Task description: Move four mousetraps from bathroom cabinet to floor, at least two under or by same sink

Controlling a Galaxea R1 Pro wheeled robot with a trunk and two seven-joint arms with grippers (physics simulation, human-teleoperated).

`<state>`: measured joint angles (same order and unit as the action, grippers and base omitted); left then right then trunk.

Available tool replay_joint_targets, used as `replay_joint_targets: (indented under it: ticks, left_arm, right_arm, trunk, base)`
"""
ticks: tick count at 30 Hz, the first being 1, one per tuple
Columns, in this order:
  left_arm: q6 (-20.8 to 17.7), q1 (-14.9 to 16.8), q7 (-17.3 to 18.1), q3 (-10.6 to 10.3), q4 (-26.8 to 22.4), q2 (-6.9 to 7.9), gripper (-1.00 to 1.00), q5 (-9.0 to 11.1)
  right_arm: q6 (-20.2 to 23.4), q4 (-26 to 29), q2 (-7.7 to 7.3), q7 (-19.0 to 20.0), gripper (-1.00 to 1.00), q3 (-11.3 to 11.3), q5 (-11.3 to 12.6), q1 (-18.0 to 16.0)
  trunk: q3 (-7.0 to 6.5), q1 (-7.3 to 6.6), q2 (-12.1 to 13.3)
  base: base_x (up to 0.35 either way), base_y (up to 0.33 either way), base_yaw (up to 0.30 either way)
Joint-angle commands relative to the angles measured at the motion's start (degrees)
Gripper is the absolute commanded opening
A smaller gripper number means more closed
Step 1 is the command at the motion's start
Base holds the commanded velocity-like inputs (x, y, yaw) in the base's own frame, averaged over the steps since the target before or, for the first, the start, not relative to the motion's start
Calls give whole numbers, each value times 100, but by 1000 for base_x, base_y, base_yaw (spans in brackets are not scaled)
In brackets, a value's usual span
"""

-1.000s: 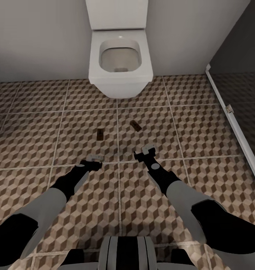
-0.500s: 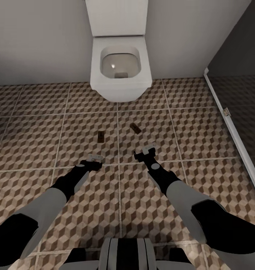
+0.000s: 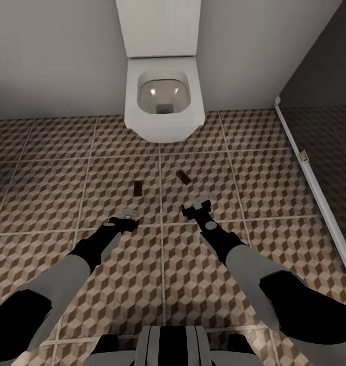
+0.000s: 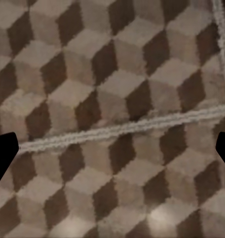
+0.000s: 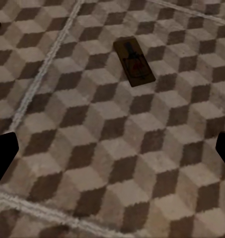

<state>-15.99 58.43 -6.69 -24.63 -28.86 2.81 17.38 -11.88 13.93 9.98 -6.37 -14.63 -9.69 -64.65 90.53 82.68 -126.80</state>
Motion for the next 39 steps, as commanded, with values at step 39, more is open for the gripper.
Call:
replay_joint_targets:
  ticks: [39]
  left_arm:
    - [-28, 2, -52, -50, -15, 9, 100, 63]
  right_arm:
    - [-14, -10, 2, -44, 100, -13, -59, -4]
  trunk:
    - [-698, -858, 1565]
  base:
    - [0, 0, 0]
